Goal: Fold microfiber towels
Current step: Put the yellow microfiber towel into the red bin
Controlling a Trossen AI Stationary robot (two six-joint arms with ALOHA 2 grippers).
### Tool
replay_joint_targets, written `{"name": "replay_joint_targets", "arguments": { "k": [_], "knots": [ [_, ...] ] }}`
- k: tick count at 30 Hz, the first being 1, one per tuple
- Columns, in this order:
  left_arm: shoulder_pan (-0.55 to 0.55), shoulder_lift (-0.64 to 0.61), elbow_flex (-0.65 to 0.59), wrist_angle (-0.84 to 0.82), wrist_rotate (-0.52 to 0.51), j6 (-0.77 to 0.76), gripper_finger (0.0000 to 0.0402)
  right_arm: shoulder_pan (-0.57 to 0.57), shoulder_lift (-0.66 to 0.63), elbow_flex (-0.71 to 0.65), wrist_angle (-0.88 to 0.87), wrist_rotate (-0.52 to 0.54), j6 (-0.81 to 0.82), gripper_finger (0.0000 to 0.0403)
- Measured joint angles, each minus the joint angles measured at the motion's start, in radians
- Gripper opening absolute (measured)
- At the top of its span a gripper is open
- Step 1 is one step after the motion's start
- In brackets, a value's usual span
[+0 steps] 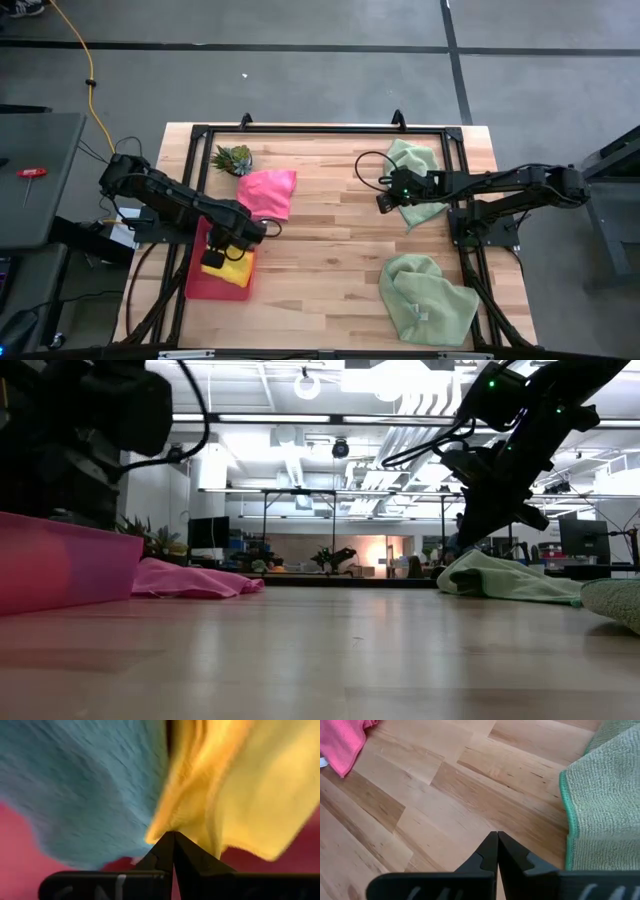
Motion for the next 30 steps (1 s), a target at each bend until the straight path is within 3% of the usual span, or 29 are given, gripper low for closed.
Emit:
{"name": "replay_joint_targets", "arguments": {
  "k": [12,19,30],
  "knots": [
    [0.0,-0.03,0.021,0.054,-0.083,0.016,0.0,0.0,0.0,0.0,0.0,-0.001,0.016,0.0002],
    [-0.006,-0.029,-0.04,0.077,0.024,-0.018,0.0,0.0,0.0,0.0,0.0,-0.002,0.016,0.0002],
    [-0.009,-0.029,-0.036,0.079,0.167,-0.103,0.0,0.0,0.0,0.0,0.0,0.01,-0.003,0.0002]
  ]
}}
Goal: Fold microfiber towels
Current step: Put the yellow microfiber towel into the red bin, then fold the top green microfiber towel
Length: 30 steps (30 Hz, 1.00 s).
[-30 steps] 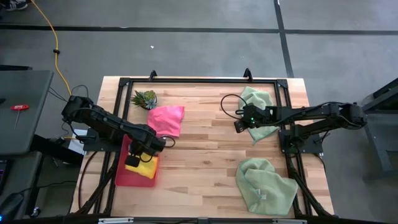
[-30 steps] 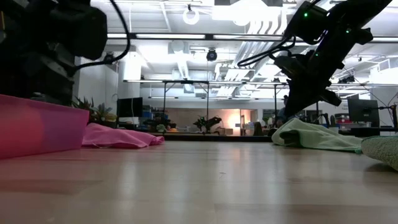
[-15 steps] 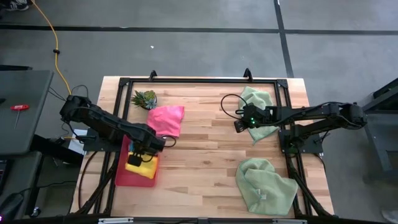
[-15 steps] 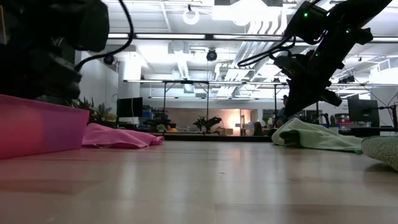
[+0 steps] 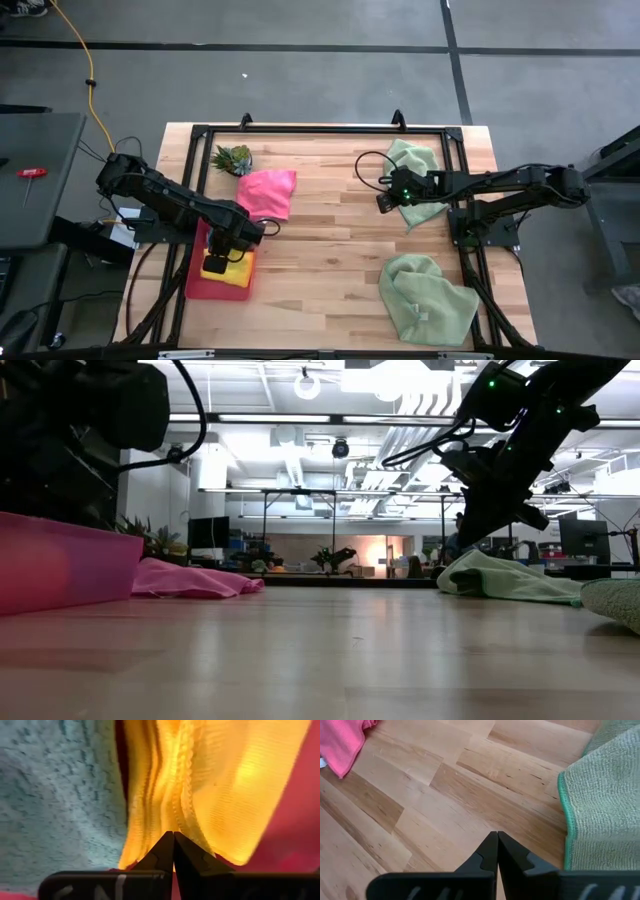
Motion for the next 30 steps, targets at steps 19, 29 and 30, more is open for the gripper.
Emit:
{"name": "replay_joint_targets", "arguments": {
  "k": [19,29,30],
  "knots": [
    [0.189,-0.055,0.137,-0.151,-0.253,0.071,0.0,0.0,0.0,0.0,0.0,0.012,0.011,0.0002],
    [0.395,-0.321,0.267,0.166,-0.264,0.061,0.0,0.0,0.0,0.0,0.033,0.008,-0.039,0.0002],
    [0.409,-0.35,0.253,0.269,-0.265,0.034,0.0,0.0,0.0,0.0,0.048,0.002,-0.053,0.0002]
  ]
}}
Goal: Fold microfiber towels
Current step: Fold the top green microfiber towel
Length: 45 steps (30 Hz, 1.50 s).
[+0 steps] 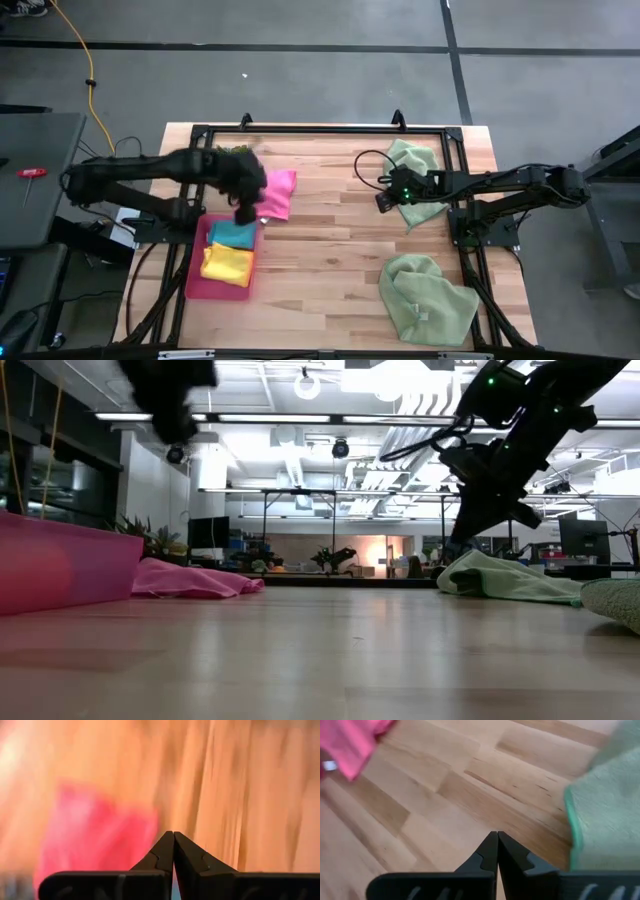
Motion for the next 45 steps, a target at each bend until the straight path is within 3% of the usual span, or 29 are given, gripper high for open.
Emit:
{"name": "replay_joint_targets", "arguments": {
  "k": [6,15,28,32,37,40,45],
  "knots": [
    [0.031,-0.094,-0.161,0.527,0.001,-0.089,0.0001,0.0,0.0,0.0,0.101,-0.057,-0.084,0.0002],
    [0.022,-0.062,-0.41,0.966,-0.139,-0.24,0.0028,0.0,0.0,0.0,0.197,-0.063,-0.144,0.0002],
    [-0.023,-0.017,-0.458,1.026,-0.191,-0.206,0.0147,0.0,0.0,0.0,0.284,-0.065,-0.189,0.0002],
    [-0.025,-0.017,-0.458,1.038,-0.196,-0.21,0.0165,0.0,0.0,0.0,0.381,-0.099,-0.173,0.0002],
    [-0.025,-0.017,-0.458,1.037,-0.195,-0.21,0.017,0.0,0.0,0.022,0.506,-0.181,-0.274,0.0009],
    [-0.025,-0.017,-0.458,1.037,-0.195,-0.224,0.0169,0.001,0.0,0.107,0.343,-0.186,-0.368,0.0039],
    [-0.025,-0.017,-0.458,1.035,-0.194,-0.243,0.017,0.031,0.0,0.238,-0.115,-0.132,-0.5,0.0125]
  ]
}}
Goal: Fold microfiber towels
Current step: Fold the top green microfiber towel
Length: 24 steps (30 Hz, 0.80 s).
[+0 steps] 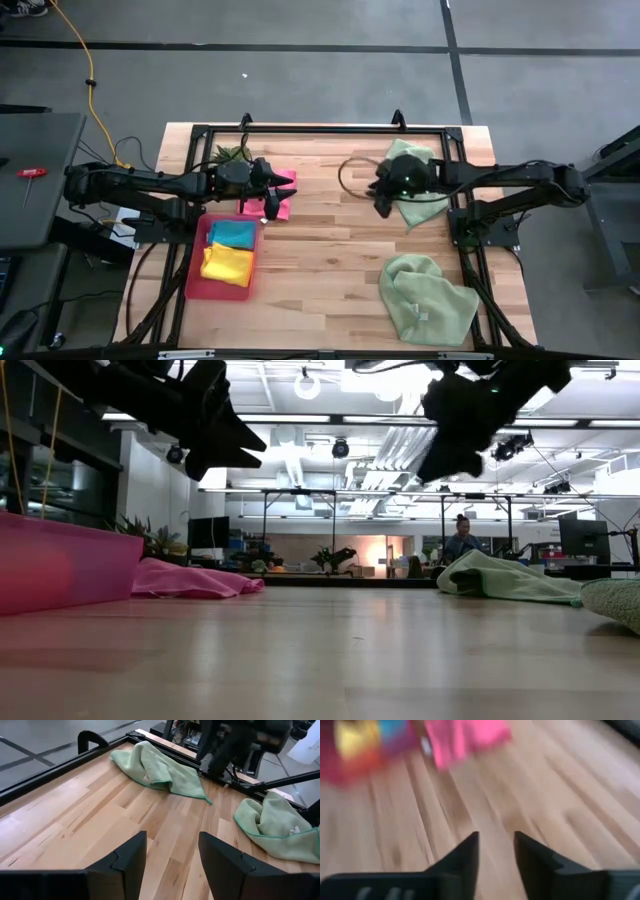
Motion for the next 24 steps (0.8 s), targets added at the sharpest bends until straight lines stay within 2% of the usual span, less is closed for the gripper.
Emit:
{"name": "replay_joint_targets", "arguments": {
  "k": [3,8,11,14,19,24],
  "knots": [
    [0.0,0.0,0.0,-0.001,0.0,-0.001,0.017,0.015,0.0,0.015,-0.235,0.0,0.096,0.0172],
    [0.0,0.0,0.0,-0.002,0.0,-0.001,0.017,0.015,0.004,-0.057,-0.506,-0.016,0.498,0.02],
    [0.003,0.0,0.0,-0.003,0.0,-0.001,0.0169,0.015,0.004,-0.151,-0.489,-0.073,0.666,0.0201],
    [0.003,0.0,0.0,-0.004,-0.001,-0.001,0.0169,0.015,0.005,-0.249,-0.392,-0.124,0.795,0.0201],
    [0.003,0.0,0.0,-0.005,-0.001,-0.002,0.0168,0.015,0.005,-0.353,-0.21,-0.162,0.906,0.0201],
    [0.003,0.0,0.0,-0.008,-0.001,-0.002,0.0168,0.016,0.006,-0.367,-0.185,-0.142,0.943,0.0201]
  ]
}}
